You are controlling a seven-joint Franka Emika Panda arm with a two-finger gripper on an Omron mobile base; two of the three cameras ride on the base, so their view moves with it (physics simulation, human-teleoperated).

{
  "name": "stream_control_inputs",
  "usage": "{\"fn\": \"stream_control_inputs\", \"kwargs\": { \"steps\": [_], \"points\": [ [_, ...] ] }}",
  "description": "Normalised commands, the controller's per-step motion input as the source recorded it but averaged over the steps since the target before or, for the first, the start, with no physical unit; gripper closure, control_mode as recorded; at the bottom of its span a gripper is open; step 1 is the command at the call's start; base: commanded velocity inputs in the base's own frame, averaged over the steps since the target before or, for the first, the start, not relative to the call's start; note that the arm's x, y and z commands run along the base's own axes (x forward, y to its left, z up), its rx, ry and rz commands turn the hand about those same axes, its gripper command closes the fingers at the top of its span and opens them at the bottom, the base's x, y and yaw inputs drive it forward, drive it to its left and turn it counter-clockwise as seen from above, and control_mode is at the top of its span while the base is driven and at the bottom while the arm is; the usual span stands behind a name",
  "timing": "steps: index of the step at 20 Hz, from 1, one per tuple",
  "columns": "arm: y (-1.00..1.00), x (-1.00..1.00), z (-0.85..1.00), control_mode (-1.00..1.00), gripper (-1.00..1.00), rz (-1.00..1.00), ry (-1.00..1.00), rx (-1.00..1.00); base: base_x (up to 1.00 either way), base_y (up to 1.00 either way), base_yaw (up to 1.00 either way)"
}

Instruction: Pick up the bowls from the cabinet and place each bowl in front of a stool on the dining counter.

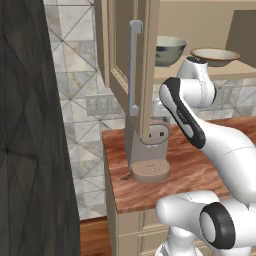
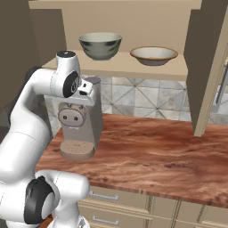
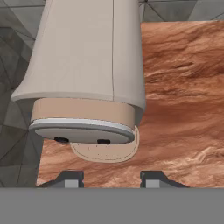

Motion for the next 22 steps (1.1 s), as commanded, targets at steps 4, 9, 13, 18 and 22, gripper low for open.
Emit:
{"fn": "stream_control_inputs", "kwargs": {
  "steps": [4,9,13,18,22],
  "points": [
    [0.0,0.0,0.0,1.0,-1.0,0.0,0.0,0.0,0.02,-0.04,0.0],
    [0.0,0.0,0.0,1.0,-1.0,0.0,0.0,0.0,0.04,-0.34,0.0],
    [0.0,0.0,0.0,1.0,-1.0,0.0,0.0,0.0,0.0,-0.28,0.0],
    [0.0,0.0,0.0,1.0,-1.0,0.0,0.0,0.0,0.01,-0.34,0.0],
    [0.0,0.0,0.0,1.0,-1.0,0.0,0.0,0.0,0.05,-0.53,-0.01]
  ]
}}
